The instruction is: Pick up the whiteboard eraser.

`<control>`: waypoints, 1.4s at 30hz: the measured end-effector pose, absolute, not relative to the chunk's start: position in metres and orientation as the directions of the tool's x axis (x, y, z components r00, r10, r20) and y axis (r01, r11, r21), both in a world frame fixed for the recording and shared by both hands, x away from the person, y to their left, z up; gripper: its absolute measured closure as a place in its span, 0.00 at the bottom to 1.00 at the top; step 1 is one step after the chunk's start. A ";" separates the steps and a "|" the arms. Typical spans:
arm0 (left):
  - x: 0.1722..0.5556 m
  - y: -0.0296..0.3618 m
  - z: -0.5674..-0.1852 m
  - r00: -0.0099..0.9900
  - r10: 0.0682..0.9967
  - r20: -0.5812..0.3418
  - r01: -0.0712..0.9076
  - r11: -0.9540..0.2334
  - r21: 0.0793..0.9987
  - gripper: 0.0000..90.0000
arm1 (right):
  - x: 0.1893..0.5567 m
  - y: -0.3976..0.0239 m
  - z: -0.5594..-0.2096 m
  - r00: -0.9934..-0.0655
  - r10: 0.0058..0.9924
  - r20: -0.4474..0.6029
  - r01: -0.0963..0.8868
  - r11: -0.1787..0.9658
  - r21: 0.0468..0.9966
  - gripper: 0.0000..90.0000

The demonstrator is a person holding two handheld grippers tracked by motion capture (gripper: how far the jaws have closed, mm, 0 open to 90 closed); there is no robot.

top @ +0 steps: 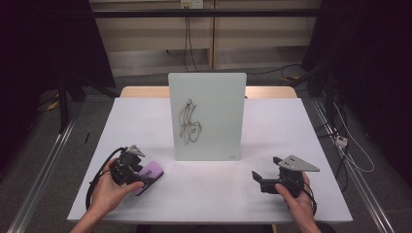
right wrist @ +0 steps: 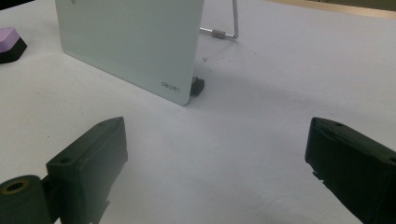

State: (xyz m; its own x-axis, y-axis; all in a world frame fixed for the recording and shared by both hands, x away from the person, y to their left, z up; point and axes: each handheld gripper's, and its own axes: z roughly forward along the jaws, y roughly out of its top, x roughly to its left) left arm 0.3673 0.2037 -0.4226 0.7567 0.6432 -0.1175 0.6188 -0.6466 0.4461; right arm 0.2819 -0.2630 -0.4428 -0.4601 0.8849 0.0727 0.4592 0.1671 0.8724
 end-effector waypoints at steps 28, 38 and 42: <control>0.361 0.205 -0.420 0.760 0.644 -0.087 0.607 -0.657 0.446 0.46 | 0.282 -0.263 -0.443 -0.470 0.879 0.073 0.459 0.173 0.871 0.06; 0.359 0.216 -0.413 0.759 0.645 -0.086 0.578 -0.608 0.544 0.46 | 0.286 -0.264 -0.444 -0.450 0.885 0.119 0.485 0.130 0.865 0.07; 0.355 0.220 -0.411 0.755 0.651 -0.084 0.558 -0.569 0.604 0.46 | 0.286 -0.263 -0.444 -0.456 0.883 0.112 0.483 0.139 0.865 0.07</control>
